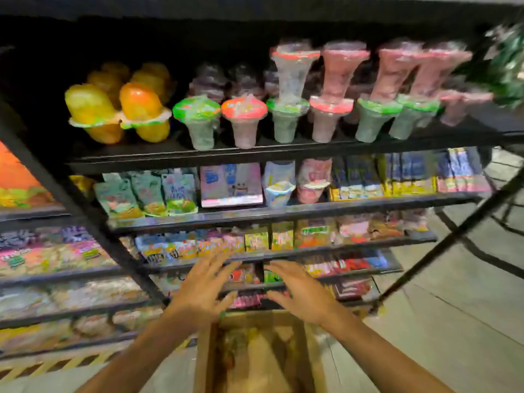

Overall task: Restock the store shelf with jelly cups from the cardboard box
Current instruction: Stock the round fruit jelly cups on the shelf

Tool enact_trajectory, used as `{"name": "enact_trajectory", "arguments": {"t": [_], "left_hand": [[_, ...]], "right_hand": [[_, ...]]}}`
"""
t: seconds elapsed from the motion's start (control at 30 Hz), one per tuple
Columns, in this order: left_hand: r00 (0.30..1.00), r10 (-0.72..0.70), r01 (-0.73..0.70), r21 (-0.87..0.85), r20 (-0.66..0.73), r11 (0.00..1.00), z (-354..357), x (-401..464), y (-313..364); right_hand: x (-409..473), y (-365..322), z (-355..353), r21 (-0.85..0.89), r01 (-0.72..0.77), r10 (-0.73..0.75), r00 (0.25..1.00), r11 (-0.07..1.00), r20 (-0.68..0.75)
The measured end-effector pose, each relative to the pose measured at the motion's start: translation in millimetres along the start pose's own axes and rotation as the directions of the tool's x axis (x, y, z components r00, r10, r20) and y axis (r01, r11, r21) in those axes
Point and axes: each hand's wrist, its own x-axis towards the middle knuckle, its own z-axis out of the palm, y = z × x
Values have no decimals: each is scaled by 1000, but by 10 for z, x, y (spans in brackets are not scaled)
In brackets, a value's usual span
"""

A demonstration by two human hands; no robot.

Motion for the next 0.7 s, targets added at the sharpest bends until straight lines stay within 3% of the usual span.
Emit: {"name": "enact_trajectory", "arguments": {"t": [0.07,0.23,0.33,0.57,0.7], "left_hand": [[998,12,-7,-94,57,996,479,-27,-31],[949,-64,120,-167,308,979,1788,-341,-198],[885,-153,250,-173,439,952,2644,-623,-327],[767,-299,482,-203,568,852,4341,-1176,-344],[701,-323,525,-155,635,837,5280,-1475,-386]], "right_hand": [[-144,298,355,18,-152,150,986,988,75],[-462,875,1201,95,-476,439,859,874,265],[-546,1366,1844,79,-545,486,797,835,357],[-584,2493,3650,94,-684,534,640,723,552],[-608,3193,4723,157,-790,566,548,593,615]]}}
